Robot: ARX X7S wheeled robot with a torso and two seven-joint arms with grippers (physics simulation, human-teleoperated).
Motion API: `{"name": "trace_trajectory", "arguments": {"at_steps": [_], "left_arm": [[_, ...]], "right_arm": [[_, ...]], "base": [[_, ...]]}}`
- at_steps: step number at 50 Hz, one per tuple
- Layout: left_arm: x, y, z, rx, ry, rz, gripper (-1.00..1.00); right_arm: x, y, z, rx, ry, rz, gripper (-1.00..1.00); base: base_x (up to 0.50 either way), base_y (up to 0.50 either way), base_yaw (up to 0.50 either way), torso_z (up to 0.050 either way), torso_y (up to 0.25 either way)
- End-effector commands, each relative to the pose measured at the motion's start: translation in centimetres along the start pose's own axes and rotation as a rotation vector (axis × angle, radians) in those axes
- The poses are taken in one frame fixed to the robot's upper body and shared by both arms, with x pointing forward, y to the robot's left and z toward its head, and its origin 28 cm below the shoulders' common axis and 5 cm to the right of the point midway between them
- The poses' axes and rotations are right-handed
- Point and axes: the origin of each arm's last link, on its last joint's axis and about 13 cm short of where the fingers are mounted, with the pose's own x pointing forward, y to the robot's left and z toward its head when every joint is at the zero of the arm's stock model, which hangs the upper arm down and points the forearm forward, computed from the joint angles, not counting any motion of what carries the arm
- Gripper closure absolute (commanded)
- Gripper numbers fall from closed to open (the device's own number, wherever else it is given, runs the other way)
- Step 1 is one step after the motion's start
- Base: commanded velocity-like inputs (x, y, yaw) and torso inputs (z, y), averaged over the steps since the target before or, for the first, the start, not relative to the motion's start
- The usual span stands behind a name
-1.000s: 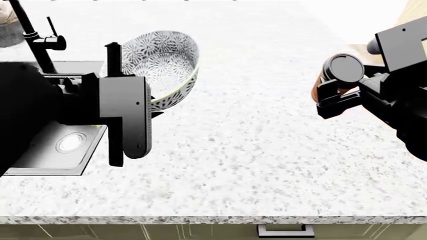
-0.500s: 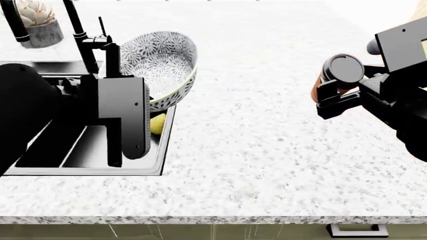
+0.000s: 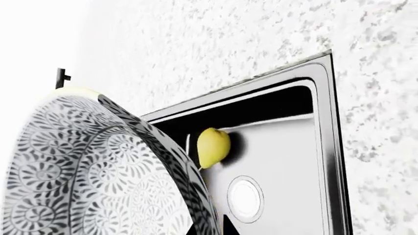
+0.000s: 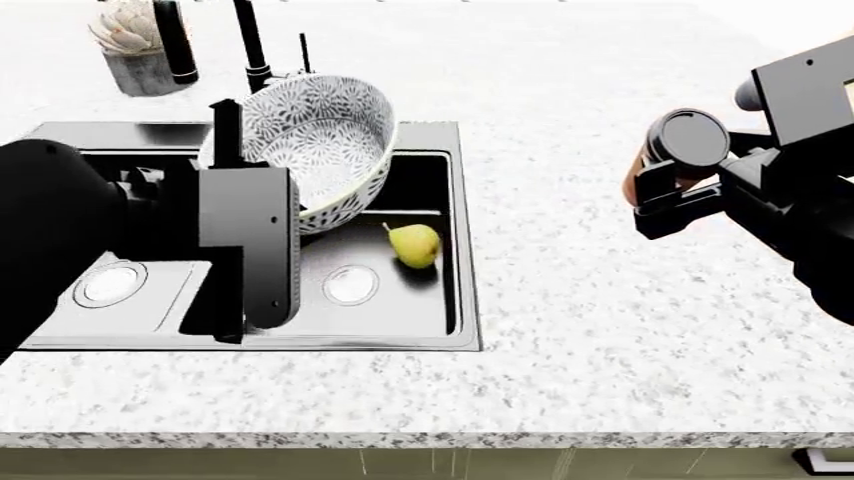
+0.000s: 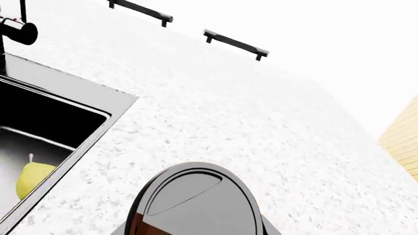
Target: Pick the bowl and cup and place them in the sink. Then turn on the water.
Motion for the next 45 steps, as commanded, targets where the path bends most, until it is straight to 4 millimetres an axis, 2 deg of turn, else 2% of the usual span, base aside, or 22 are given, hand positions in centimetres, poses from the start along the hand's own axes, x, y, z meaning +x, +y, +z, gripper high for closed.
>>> {"name": "trace_trajectory", "arguments": {"at_steps": [1, 45], "left_arm": [[-0.02, -0.18, -0.13, 0.008, 0.005, 0.008, 1.00], [0.26, -0.39, -0.12, 0.007, 0.005, -0.007, 1.00]], "right_arm": [[-0.13, -0.27, 0.18, -0.006, -0.013, -0.024, 1.00], [-0.18, -0.47, -0.24, 0.011, -0.006, -0.040, 1.00]], "base": [[0.00, 0.50, 0.00, 0.000, 0.010], [0.00, 0.50, 0.00, 0.000, 0.001]]}}
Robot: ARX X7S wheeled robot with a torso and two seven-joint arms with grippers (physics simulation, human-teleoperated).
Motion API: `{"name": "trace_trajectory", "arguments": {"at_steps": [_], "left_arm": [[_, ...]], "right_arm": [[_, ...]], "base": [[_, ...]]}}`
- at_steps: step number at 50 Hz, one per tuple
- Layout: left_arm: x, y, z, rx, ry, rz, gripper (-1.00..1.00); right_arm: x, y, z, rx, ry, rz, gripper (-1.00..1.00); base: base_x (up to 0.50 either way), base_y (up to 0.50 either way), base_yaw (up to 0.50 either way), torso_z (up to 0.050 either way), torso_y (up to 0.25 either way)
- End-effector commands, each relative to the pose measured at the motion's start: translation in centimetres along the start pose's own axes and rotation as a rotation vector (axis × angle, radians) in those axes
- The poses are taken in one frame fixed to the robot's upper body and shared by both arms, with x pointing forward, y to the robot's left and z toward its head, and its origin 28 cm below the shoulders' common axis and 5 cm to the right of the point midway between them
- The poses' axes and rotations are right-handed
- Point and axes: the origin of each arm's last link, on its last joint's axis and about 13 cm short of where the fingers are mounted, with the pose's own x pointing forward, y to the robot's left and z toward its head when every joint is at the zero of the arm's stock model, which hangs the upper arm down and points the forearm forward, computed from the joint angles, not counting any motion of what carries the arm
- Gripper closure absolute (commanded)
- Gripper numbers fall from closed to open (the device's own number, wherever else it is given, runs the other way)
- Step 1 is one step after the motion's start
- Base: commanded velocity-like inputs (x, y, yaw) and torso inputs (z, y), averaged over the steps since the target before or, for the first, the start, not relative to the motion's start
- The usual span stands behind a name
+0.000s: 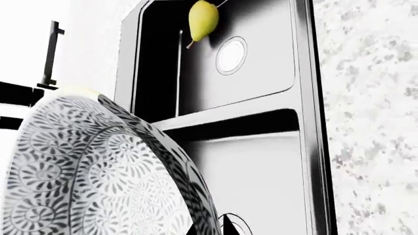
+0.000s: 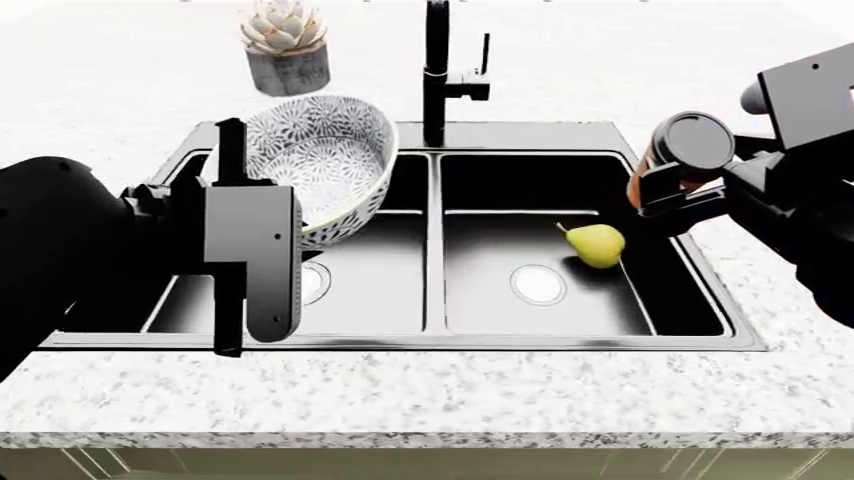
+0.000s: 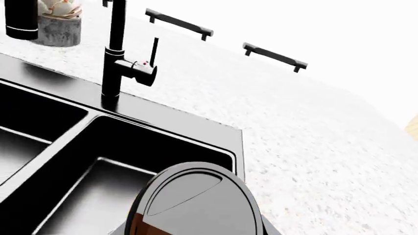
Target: Pick the bowl and cup and place them in the sink. Then turn on the water.
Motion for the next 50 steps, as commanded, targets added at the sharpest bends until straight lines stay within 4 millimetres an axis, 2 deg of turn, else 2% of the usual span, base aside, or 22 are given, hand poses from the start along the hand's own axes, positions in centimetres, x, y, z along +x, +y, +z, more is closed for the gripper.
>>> {"name": "trace_trajectory", "arguments": {"at_steps": [1, 15, 50], "left_arm": [[-0.27, 0.29, 0.28, 0.015, -0.005, 0.026, 1.00], [-0.15, 0.29, 0.19, 0.014, -0.009, 0.024, 1.00], [0.10, 0.24, 0.19, 0.015, -0.012, 0.021, 1.00]], "right_arm": [[-0.15, -0.33, 0.09, -0.001, -0.012, -0.026, 1.00], [-0.21, -0.32, -0.13, 0.010, -0.009, -0.030, 1.00], [-0.12, -0.41, -0.40, 0.026, -0.002, -0.044, 1.00]], "base": [[0.00, 0.50, 0.00, 0.000, 0.000], [0.00, 0.50, 0.00, 0.000, 0.001], [0.03, 0.00, 0.00, 0.001, 0.001]]}}
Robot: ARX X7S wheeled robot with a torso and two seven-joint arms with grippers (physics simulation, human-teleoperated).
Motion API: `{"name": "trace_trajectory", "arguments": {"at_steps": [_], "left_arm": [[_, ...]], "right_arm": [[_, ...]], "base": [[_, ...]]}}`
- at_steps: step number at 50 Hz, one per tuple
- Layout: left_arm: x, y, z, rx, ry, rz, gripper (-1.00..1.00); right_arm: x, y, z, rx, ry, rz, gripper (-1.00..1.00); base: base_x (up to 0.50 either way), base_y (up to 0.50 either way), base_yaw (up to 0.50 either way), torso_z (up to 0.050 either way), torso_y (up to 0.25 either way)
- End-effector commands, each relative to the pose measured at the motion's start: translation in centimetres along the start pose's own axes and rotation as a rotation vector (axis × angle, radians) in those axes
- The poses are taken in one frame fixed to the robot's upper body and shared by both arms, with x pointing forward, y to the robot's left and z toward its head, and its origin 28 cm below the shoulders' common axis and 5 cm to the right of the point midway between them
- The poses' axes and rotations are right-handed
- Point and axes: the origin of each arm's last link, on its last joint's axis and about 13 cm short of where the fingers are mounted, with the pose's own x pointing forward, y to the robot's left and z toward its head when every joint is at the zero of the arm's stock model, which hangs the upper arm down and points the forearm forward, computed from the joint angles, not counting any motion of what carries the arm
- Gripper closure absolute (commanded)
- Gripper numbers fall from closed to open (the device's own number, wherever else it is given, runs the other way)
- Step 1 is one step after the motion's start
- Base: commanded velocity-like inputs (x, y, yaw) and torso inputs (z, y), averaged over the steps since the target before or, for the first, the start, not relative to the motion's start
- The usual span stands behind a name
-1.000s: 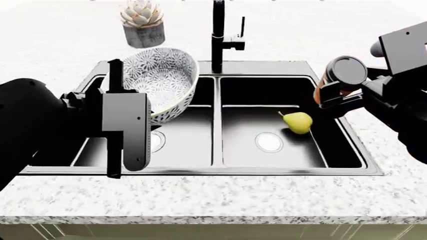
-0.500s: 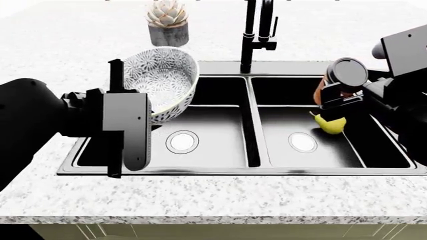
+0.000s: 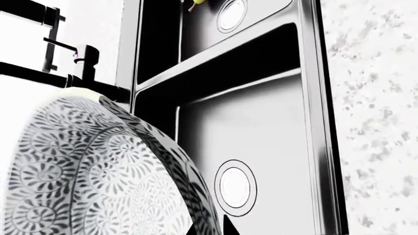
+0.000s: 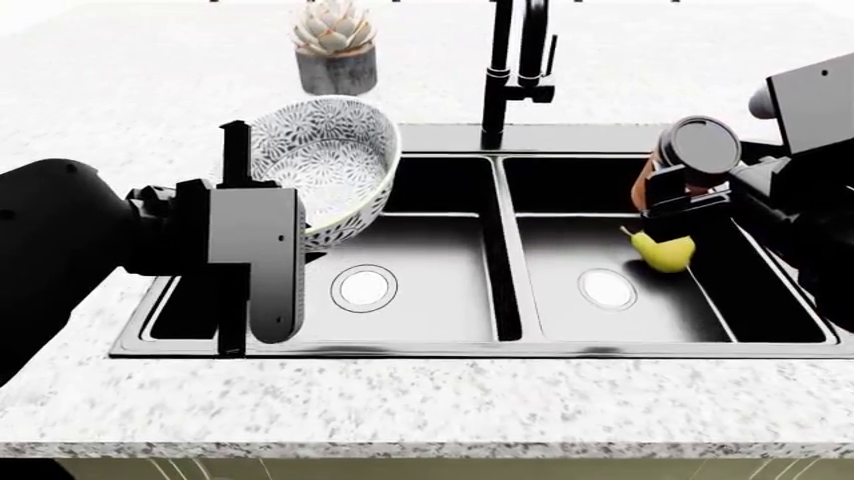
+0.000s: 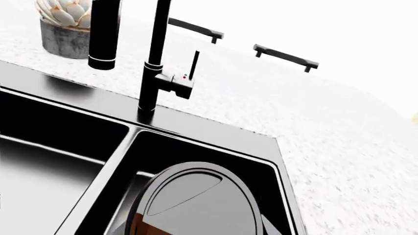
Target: Pick the bowl and cup and place them in the sink. Then turn on the water.
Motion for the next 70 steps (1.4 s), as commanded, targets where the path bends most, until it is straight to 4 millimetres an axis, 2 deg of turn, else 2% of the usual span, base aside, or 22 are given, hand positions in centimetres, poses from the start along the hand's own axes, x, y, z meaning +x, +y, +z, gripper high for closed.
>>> {"name": "trace_trajectory", "arguments": {"at_steps": [1, 30, 70], "left_arm": [[-0.24, 0.29, 0.26, 0.015, -0.005, 0.027, 1.00], [-0.38, 0.30, 0.31, 0.015, -0.010, 0.030, 1.00], [-0.29, 0.28, 0.28, 0.013, -0.011, 0.029, 1.00]], "right_arm": [[-0.11, -0.31, 0.10, -0.003, -0.009, -0.025, 1.00], [-0.13, -0.29, 0.15, 0.011, -0.009, -0.024, 1.00], [-0.03, -0.23, -0.22, 0.017, 0.000, -0.023, 1.00]], "base": [[0.18, 0.00, 0.00, 0.000, 0.000], [0.20, -0.08, 0.00, 0.000, 0.001], [0.04, -0.04, 0.00, 0.001, 0.001]]}}
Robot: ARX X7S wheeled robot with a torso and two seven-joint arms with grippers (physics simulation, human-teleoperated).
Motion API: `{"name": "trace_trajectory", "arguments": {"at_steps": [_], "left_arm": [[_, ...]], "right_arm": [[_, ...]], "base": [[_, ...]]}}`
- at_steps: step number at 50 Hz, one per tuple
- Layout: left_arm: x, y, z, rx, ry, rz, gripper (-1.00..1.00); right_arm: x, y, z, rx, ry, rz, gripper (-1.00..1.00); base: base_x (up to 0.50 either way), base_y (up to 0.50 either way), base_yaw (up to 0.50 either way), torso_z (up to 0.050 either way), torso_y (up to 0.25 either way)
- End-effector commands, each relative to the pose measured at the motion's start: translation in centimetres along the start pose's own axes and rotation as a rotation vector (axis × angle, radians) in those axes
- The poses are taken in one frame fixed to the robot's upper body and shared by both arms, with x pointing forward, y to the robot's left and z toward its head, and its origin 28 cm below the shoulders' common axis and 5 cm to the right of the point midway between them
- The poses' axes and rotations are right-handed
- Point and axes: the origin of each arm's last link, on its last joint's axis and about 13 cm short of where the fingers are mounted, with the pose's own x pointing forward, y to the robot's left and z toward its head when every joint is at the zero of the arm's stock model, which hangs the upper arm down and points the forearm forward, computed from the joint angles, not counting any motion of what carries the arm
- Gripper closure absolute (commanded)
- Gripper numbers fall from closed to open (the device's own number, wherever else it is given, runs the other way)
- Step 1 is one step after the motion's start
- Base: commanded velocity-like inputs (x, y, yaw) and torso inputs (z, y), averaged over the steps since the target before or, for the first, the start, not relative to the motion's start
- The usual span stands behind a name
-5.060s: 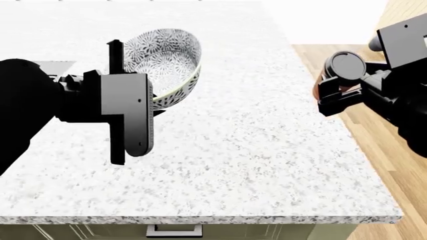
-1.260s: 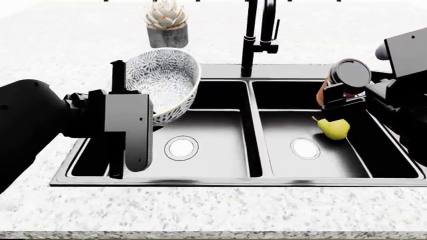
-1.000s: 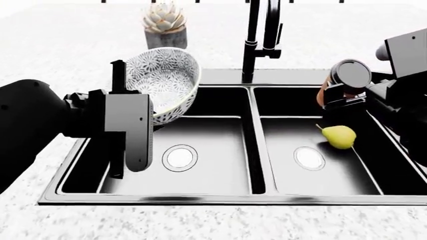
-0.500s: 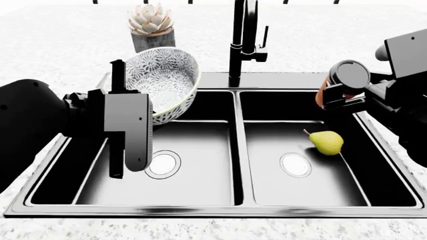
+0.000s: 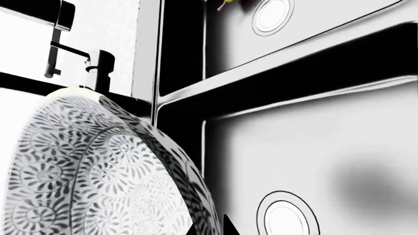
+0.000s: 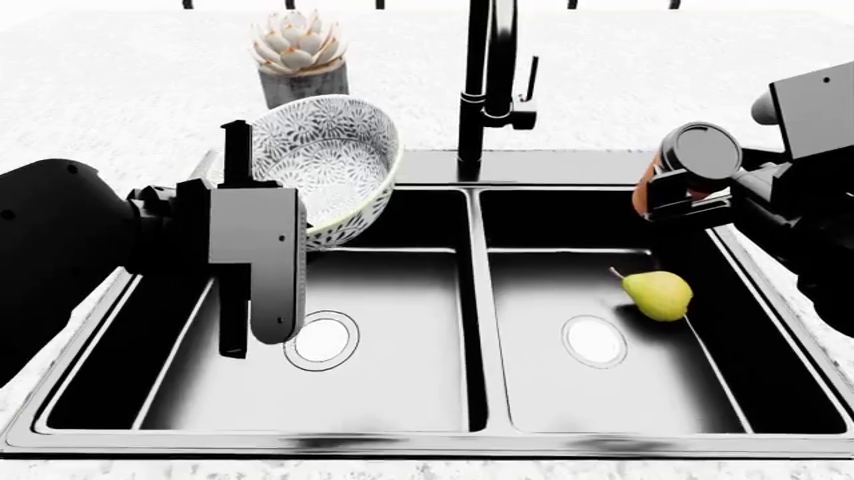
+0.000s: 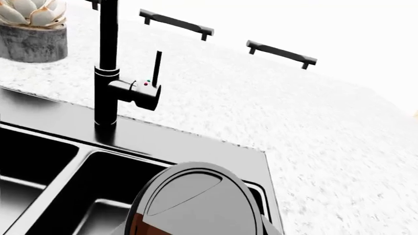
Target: Pick the bowl and cup and place them in the sink. Then turn on the water.
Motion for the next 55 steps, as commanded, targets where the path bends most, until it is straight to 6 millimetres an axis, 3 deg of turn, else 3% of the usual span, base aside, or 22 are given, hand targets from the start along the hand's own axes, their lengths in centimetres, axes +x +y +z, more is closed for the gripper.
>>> {"name": "trace_trajectory", "arguments": {"at_steps": [1, 17, 40, 55], "left_arm": [[-0.3, 0.3, 0.2, 0.012, -0.005, 0.028, 1.00], [-0.3, 0.2, 0.0, 0.008, -0.006, 0.031, 1.00], [0.0, -0.2, 0.0, -0.062, -0.014, 0.014, 1.00], [1.1, -0.4, -0.9, -0.090, 0.022, -0.004, 1.00]], "right_arm": [[-0.1, -0.2, 0.2, -0.007, -0.012, -0.018, 1.00], [-0.1, -0.1, 0.1, -0.009, -0.010, -0.016, 1.00], [-0.1, -0.2, -0.1, -0.001, -0.007, -0.017, 1.00], [1.5, 0.1, -0.1, 0.004, 0.009, -0.011, 1.00]], "base": [[0.23, 0.00, 0.00, 0.000, 0.011], [0.22, 0.00, 0.00, 0.000, 0.001], [0.00, 0.00, 0.00, 0.000, 0.001], [0.00, 0.00, 0.00, 0.000, 0.001]]}}
